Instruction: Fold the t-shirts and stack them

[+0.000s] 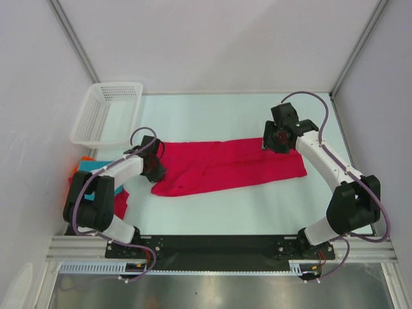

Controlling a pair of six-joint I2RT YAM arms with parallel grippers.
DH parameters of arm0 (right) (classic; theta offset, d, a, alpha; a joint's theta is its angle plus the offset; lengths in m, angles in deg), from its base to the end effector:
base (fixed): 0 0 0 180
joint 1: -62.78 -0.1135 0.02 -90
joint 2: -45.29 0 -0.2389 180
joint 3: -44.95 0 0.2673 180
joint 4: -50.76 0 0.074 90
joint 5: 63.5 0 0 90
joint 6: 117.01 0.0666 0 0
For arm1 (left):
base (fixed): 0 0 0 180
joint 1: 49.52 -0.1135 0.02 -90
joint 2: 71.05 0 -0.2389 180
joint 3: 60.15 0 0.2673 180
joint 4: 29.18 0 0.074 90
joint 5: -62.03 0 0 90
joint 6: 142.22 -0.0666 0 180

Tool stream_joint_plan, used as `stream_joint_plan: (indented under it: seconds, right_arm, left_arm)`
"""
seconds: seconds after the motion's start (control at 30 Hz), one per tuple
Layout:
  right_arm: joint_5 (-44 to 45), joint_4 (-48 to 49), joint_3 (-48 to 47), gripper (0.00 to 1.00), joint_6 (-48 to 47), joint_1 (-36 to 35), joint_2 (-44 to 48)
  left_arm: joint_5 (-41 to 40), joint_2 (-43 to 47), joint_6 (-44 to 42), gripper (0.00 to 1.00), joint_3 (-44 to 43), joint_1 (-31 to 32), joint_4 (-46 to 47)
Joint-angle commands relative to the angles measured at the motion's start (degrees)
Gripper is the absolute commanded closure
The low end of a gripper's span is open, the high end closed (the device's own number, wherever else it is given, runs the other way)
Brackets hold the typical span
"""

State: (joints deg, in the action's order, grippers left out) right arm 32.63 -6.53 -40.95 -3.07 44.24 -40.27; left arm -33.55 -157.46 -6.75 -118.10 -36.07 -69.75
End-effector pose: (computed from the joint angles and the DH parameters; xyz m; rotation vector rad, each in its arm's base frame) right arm 0.3296 0.1030 0.2357 0.1614 2.5578 0.1475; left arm 0.2838 -0.0612 0.0936 -0.7887 2.6581 -0.1347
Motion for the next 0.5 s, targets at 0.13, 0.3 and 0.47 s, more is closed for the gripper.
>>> stream_joint_plan:
  seconds: [0.13,0.3,0.47]
  right_arm:
    - [1.51,-0.42,-5.47,0.44,-0.21,-0.79,-5.58]
    - [2.74,-0.51,-6.7,0.44,-0.83,-0.7,-7.95]
    - [2.75,-0.07,-8.28,0.44,-1.09,-0.61,-10.59]
  left_arm:
    - [1.37,-2.62,-0.29,1.0,-6.88,-4.3,0.09]
    - [1.28,-3.32,-2.84,1.0,-10.48,-9.14,-1.67]
    - [1.1,-5.25,-4.86,1.0,-16.97,-13.27,-3.87]
